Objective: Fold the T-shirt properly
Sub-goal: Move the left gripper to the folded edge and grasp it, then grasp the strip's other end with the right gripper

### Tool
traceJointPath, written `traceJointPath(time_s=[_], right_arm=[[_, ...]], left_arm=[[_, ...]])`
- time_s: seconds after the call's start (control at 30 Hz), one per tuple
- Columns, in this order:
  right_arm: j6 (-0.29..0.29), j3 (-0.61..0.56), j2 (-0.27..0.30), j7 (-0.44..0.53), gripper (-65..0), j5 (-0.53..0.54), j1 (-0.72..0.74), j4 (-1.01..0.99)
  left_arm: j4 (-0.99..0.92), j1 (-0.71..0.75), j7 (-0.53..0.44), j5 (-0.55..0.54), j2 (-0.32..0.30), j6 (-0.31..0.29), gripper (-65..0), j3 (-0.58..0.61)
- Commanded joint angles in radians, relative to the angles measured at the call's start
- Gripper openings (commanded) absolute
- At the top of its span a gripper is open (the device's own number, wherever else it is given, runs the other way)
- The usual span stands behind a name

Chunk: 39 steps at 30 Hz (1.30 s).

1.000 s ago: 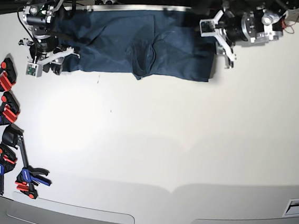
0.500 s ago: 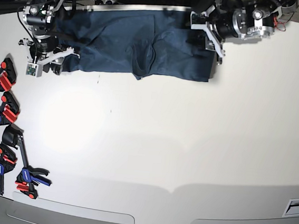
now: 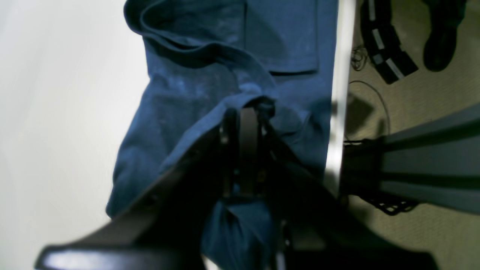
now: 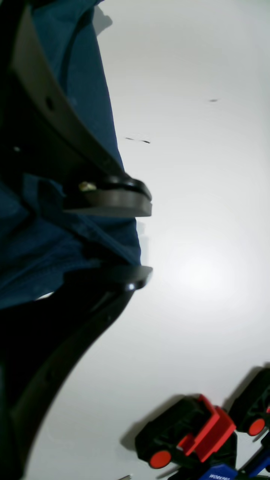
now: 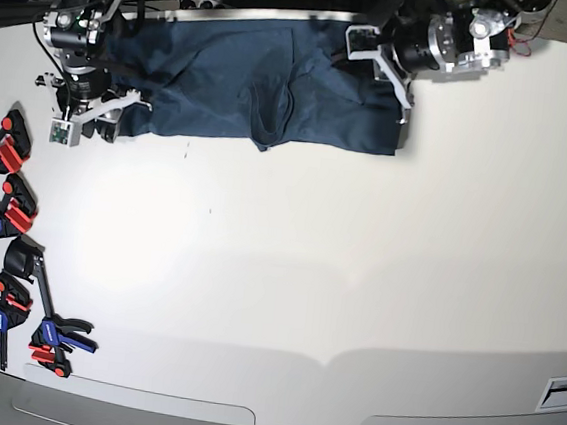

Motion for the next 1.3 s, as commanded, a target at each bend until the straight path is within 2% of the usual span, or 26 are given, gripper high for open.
traceJointPath(time_s=[0.0, 0.17, 0.27, 0.5, 0.63, 1.07, 1.17, 1.2, 1.27], right_arm=[[0.0, 0.005, 0.011, 0.029, -45.0, 0.007, 0.005, 0.018], [0.0, 0.005, 0.011, 0.027, -45.0, 0.006, 0.005, 0.018], [0.0, 0.005, 0.011, 0.027, -45.0, 0.007, 0.006, 0.018], [0.0, 0.005, 0.011, 0.026, -45.0, 0.007, 0.005, 0.018], [0.0, 0.005, 0.011, 0.026, -45.0, 0.007, 0.005, 0.018], [0.0, 0.005, 0.011, 0.026, -45.0, 0.008, 0.005, 0.018], [0.0, 0.005, 0.011, 0.026, -45.0, 0.008, 0.005, 0.018], [0.0, 0.005, 0.011, 0.026, -45.0, 0.008, 0.006, 0.018], [0.0, 0.005, 0.011, 0.026, -45.0, 0.008, 0.005, 0.018]], left_arm=[[0.014, -0.004, -0.014, -0.028, 0.0, 0.008, -65.0, -0.003], [0.014, 0.009, -0.002, -0.234, 0.008, 0.007, -65.0, -0.002], [0.014, 0.018, 0.011, -0.298, 0.047, 0.005, -65.0, -0.002], [0.014, 0.017, 0.025, -0.312, 0.193, 0.005, -65.0, -0.003], [0.014, 0.017, 0.025, -0.312, 0.249, 0.005, -65.0, -0.003], [0.013, 0.018, 0.055, -0.312, 0.259, 0.008, -65.0, -0.003], [0.013, 0.018, 0.055, -0.312, 0.259, 0.009, -48.5, -0.003], [0.013, 0.018, 0.055, -0.312, 0.259, 0.009, -45.6, -0.003], [0.013, 0.018, 0.055, -0.312, 0.259, 0.009, -45.1, -0.003]])
